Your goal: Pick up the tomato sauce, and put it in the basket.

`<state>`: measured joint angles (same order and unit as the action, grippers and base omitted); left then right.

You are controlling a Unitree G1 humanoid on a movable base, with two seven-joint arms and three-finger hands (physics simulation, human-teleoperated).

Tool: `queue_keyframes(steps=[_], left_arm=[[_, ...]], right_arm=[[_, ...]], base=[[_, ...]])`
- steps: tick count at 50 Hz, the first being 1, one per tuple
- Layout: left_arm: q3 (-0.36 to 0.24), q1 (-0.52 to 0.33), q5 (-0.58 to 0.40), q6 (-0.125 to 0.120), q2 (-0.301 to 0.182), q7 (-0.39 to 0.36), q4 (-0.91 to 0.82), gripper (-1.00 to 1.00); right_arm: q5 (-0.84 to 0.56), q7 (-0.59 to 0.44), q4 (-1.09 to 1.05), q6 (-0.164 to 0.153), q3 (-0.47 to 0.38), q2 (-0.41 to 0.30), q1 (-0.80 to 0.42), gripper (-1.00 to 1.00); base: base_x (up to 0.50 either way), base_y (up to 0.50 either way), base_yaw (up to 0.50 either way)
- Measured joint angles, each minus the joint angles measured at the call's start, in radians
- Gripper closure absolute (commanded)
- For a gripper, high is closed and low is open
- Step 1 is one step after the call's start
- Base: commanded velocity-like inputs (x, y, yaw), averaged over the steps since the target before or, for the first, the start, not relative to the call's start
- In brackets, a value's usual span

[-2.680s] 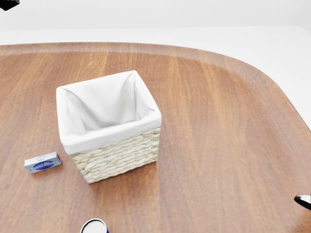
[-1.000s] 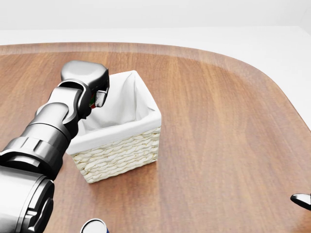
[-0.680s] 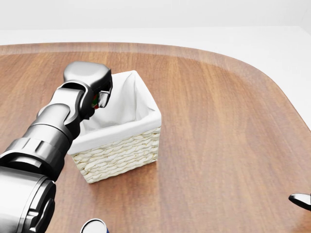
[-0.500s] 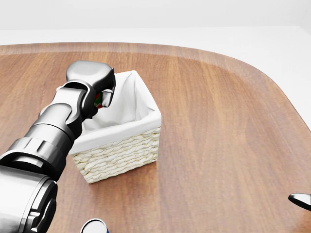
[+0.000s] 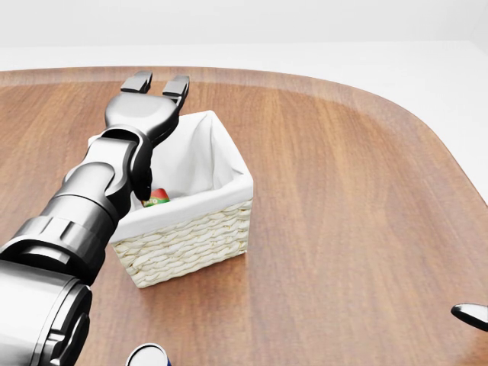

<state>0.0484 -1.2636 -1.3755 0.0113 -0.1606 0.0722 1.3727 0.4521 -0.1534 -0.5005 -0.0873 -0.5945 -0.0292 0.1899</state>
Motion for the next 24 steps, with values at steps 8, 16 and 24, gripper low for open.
queue_keyframes(steps=[8, 16, 24], left_arm=[[0.000, 0.003, 0.001, -0.001, -0.001, 0.001, 0.000, -1.00], [0.000, 0.003, 0.001, -0.002, -0.002, 0.000, 0.000, -1.00], [-0.002, -0.002, 0.002, -0.001, -0.003, -0.004, 0.000, -1.00]], right_arm=[[-0.002, 0.001, -0.001, 0.000, 0.002, 0.001, 0.000, -1.00], [-0.001, 0.003, -0.006, 0.000, 0.002, 0.000, 0.001, -1.00], [-0.003, 0.002, -0.003, 0.000, 0.003, 0.002, 0.000, -1.00]], base=[[0.00, 0.00, 0.00], [0.00, 0.00, 0.00], [0.00, 0.00, 0.00]])
